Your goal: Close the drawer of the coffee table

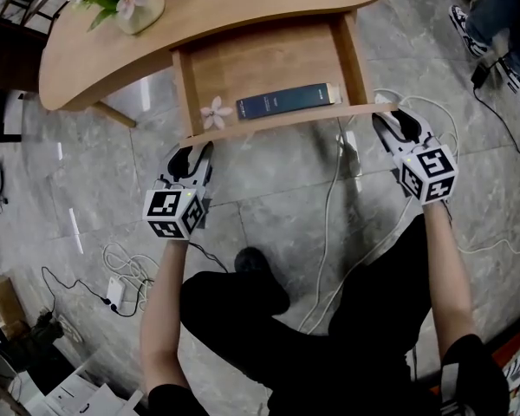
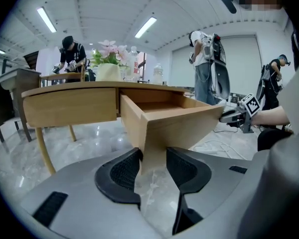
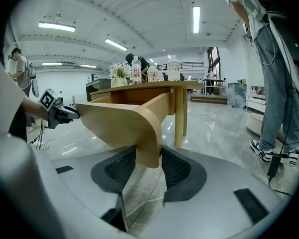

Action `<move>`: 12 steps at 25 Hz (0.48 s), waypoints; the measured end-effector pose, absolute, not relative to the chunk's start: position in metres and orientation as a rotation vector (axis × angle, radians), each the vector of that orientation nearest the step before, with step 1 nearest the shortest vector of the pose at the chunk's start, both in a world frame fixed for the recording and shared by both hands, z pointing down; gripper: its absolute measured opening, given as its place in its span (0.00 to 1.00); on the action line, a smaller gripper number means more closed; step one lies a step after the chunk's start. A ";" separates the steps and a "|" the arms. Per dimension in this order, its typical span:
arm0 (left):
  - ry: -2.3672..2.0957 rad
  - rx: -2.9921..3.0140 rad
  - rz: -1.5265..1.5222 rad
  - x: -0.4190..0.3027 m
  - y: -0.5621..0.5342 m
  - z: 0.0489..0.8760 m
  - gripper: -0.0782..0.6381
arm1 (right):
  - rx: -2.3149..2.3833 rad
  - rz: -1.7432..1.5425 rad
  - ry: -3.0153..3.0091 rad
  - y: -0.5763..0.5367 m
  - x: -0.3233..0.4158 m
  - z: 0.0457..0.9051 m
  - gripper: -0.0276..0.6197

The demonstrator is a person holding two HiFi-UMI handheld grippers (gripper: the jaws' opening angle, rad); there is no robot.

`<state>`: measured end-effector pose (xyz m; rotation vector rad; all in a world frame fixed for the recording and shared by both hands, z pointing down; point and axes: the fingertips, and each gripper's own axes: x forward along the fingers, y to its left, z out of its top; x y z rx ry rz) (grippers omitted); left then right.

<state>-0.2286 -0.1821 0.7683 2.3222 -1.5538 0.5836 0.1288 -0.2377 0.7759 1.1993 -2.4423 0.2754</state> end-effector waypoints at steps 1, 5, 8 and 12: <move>-1.551 2.319 0.586 -0.229 -0.182 0.768 0.36 | 1.197 0.276 -2.438 -0.238 0.129 0.776 0.29; -1.547 2.319 0.593 -0.230 -0.181 0.766 0.34 | 1.194 0.272 -2.427 -0.237 0.130 0.774 0.28; -1.558 2.335 0.568 -0.230 -0.179 0.757 0.34 | 1.209 0.265 -2.445 -0.235 0.131 0.766 0.28; -1.576 2.347 0.524 -0.229 -0.178 0.744 0.33 | 1.218 0.264 -2.463 -0.234 0.133 0.754 0.27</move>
